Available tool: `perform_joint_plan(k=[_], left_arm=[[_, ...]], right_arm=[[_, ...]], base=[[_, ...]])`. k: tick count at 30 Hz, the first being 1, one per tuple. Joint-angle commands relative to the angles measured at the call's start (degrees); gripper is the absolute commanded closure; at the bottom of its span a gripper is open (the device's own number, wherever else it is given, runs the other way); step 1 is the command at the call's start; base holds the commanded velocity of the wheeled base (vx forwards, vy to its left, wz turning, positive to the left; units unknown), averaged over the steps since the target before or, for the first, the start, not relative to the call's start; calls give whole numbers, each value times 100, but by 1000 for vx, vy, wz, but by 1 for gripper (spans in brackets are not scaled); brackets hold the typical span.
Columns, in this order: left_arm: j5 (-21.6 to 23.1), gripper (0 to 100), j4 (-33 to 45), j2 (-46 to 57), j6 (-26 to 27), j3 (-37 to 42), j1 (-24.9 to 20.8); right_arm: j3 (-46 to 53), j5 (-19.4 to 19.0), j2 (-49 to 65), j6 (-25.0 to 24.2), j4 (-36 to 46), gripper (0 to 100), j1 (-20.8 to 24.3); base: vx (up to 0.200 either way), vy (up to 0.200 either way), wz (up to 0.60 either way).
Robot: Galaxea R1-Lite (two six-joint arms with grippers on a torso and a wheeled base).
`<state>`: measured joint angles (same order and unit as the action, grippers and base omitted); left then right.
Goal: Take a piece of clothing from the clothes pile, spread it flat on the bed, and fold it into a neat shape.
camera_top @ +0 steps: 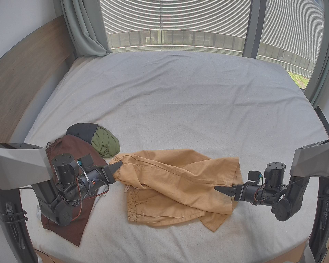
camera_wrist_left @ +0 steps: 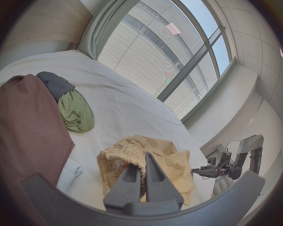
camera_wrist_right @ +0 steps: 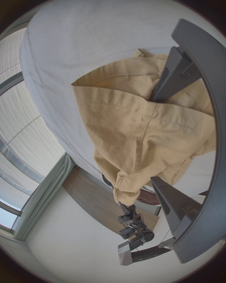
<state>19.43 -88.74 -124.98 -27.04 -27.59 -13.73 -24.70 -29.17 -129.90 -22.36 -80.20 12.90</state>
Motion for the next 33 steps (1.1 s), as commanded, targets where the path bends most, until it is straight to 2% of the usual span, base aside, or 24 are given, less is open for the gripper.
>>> perform_joint_plan(k=[1, 9, 16, 23, 24, 33], left_arm=[[-1, 100, -3, -9, -3, -1, 2], [-1, 100, -3, -9, -3, -1, 2], [-1, 100, -3, -9, -3, -1, 2], [-1, 100, -3, -9, -3, -10, 2], [-1, 100, -3, -9, -3, -10, 2], [-1, 100, -3, -9, -3, -10, 2]], right_arm=[[-17, -10, -114, -137, -162, 0, 64], [-79, -10, -431, -190, -655, 0, 116], [-132, -18, -483, -208, -690, 0, 116], [-176, -18, -475, -436, -795, 0, 152], [-211, -18, -483, -445, -804, 100, 152], [-299, -18, -518, -454, -804, 100, 134]], base=[[0, 0, 0], [0, 0, 0], [0, 0, 0], [0, 0, 0], [0, 0, 0], [0, 0, 0]])
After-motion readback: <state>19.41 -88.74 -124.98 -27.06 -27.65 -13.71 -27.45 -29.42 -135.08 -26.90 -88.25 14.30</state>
